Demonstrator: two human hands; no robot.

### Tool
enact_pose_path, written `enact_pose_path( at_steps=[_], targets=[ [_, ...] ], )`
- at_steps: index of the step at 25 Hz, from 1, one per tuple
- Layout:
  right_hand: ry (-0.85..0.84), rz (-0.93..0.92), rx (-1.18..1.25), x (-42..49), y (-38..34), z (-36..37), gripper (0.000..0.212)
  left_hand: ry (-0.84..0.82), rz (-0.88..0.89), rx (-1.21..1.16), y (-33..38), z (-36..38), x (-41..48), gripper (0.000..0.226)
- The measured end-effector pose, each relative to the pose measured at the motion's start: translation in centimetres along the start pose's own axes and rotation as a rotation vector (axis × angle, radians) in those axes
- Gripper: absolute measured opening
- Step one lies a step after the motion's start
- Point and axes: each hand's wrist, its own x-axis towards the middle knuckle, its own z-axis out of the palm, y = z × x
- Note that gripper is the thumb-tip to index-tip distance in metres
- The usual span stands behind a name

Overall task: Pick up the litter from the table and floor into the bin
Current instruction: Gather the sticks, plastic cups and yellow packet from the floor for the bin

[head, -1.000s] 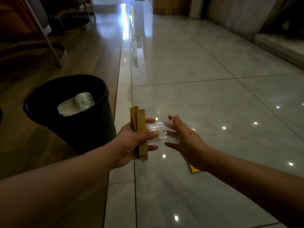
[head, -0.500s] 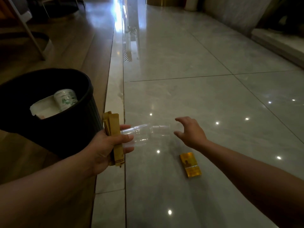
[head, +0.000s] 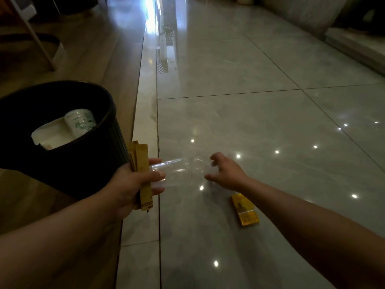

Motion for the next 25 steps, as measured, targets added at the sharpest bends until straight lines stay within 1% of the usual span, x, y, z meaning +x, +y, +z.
enact_pose_path(
  at_steps=[2,3,4,6,8,10,12,14,16,18,20,21,22,23,24,25],
  targets=[
    [-0.083,0.075,0.392,-2.4,-0.9,-1.1,0.054,0.0,-0.003,0.012,0.2,-0.1,0.2,0.047],
    [-0.134,0.091,0.533,-3.6,-1.3,-1.8,0.049,-0.004,-0.011,0.014,0.5,-0.1,0.2,0.046],
    [-0.176,0.083,0.614,-4.7,-1.8,-2.7,0.044,-0.016,-0.017,0.016,0.7,-0.1,0.1,0.046],
    [-0.225,0.032,0.673,-6.6,-2.8,-4.4,0.036,-0.06,-0.022,0.034,1.1,0.1,-0.2,0.049],
    [-0.249,-0.002,0.678,-7.8,-3.8,-5.8,0.032,-0.108,-0.028,0.06,1.5,0.6,-0.7,0.049],
    [-0.254,-0.001,0.728,-8.6,-4.5,-6.4,0.036,-0.165,-0.04,0.047,1.8,1.1,-1.6,0.049],
    [-0.232,0.023,0.859,-9.3,-5.6,-6.3,0.038,-0.215,-0.035,0.026,2.2,1.7,-2.4,0.047],
    [-0.229,0.076,1.0,-9.8,-6.9,-5.6,0.047,-0.233,-0.016,0.025,2.6,2.4,-3.2,0.046],
    [-0.266,0.138,1.104,-10.0,-8.0,-4.9,0.071,-0.227,0.011,0.038,2.8,3.2,-3.8,0.05],
    [-0.315,0.134,1.15,-9.8,-8.3,-4.6,0.092,-0.221,0.041,0.046,2.9,4.0,-4.3,0.053],
    [-0.35,0.118,1.183,-9.4,-7.6,-4.8,0.097,-0.207,0.065,0.058,2.8,4.3,-4.6,0.053],
    [-0.332,0.121,1.177,-9.2,-6.8,-5.1,0.093,-0.195,0.07,0.072,2.7,4.3,-4.7,0.051],
    [-0.271,0.133,1.125,-9.0,-5.8,-5.3,0.085,-0.18,0.073,0.089,2.8,4.2,-4.6,0.047],
    [-0.163,0.154,0.983,-8.8,-4.4,-5.3,0.071,-0.165,0.073,0.105,2.8,4.1,-4.6,0.044],
    [-0.036,0.181,0.746,-8.6,-2.8,-5.3,0.057,-0.152,0.071,0.117,2.9,3.9,-4.5,0.042],
    [0.064,0.211,0.445,-8.4,-0.9,-5.0,0.047,-0.144,0.067,0.124,2.9,3.7,-4.3,0.042]
  ],
)
